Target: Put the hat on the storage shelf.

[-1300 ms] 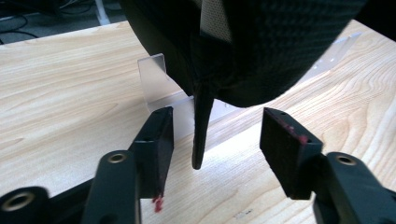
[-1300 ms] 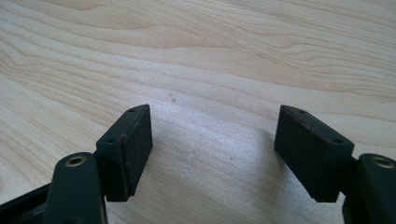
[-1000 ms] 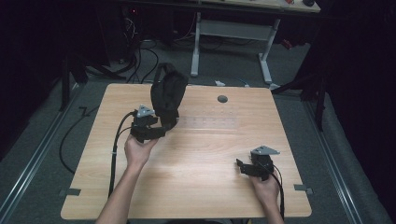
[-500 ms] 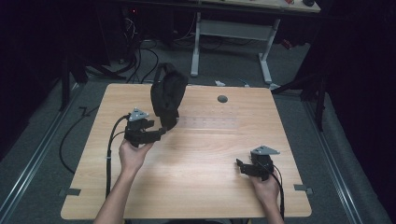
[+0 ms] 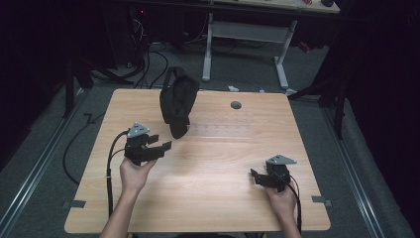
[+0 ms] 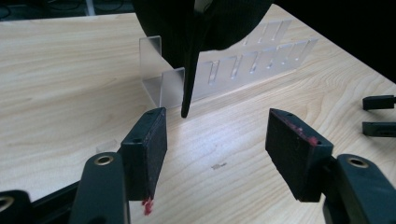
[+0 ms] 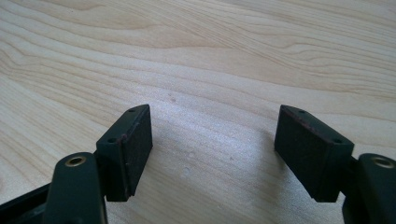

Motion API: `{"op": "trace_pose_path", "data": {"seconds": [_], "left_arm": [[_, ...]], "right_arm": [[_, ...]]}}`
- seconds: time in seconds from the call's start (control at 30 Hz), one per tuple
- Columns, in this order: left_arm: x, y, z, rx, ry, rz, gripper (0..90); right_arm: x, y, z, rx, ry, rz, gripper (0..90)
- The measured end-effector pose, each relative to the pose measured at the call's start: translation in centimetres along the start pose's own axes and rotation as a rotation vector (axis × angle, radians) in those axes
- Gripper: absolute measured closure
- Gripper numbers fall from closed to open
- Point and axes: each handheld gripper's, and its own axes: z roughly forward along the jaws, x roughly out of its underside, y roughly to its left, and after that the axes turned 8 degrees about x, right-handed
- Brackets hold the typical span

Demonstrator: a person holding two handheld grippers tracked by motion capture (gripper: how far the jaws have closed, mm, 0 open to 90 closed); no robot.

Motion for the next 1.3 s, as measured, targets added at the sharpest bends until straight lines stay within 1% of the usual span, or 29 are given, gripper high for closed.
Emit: {"op": "trace_pose_path", "data": {"seconds": [0.17,0.33,0.4,0.5,0.87,1.1,1.17,1.3], "left_arm": [[0.2,0.0,-0.8,0.004,-0.012,-0.011,38.5],[0.5,0.0,-1.4,0.001,-0.014,-0.012,38.2],[0.7,-0.1,-1.6,-0.001,-0.011,-0.003,37.9],[1.0,-0.1,-2.0,0.001,-0.013,-0.010,37.8],[2.2,0.2,-2.9,-0.009,-0.005,-0.017,37.3],[3.0,0.4,-3.4,-0.016,-0.001,-0.034,37.0],[3.3,0.6,-3.5,-0.021,0.005,-0.031,36.8],[3.7,0.8,-3.6,-0.027,0.005,-0.043,36.7]], "right_arm": [[0.0,0.0,0.0,0.000,0.000,0.000,27.9],[0.0,0.0,0.0,0.001,0.000,0.001,27.9],[0.0,0.0,0.0,0.001,0.000,0.001,27.9],[0.0,0.0,0.0,0.001,0.001,0.002,27.9],[0.0,0.0,0.0,0.001,0.001,0.003,27.9],[0.0,0.0,0.0,0.002,0.001,0.003,28.0],[0.0,0.0,0.0,0.002,0.001,0.003,27.9],[0.0,0.0,0.0,0.002,0.001,0.003,27.9]]}}
